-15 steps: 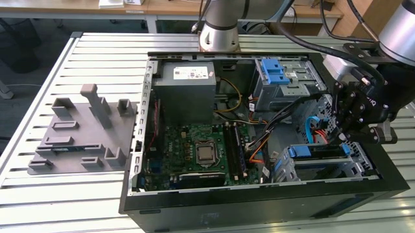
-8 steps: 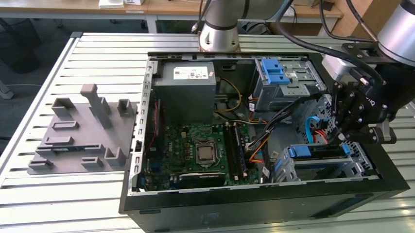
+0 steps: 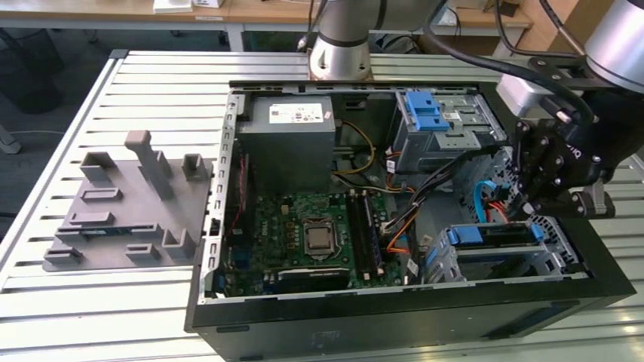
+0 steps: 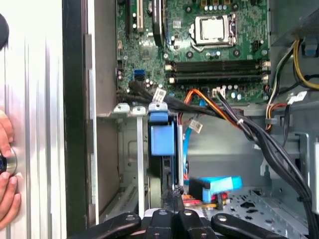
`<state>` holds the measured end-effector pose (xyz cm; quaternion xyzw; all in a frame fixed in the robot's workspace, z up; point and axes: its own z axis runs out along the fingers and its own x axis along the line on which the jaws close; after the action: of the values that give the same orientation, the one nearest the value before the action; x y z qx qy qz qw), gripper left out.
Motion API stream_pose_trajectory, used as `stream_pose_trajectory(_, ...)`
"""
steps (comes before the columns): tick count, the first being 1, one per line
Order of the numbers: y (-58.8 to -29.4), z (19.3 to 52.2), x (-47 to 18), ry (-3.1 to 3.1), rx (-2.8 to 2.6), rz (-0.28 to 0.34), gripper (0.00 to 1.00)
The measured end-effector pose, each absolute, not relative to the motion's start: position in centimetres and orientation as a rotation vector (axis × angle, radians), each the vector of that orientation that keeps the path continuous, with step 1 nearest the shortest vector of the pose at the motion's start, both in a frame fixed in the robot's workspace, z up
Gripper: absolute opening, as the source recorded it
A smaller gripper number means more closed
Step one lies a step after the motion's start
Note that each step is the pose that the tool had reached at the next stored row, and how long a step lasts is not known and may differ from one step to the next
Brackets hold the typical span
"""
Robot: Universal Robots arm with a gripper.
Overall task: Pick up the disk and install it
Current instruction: 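Insert the second disk wire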
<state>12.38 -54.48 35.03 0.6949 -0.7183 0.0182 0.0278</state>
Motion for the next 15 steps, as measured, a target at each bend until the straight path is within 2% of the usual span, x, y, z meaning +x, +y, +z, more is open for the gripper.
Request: stream_pose_trajectory(15,-54.5,36.7,10.4,-2.219,2.147,0.053,0.11)
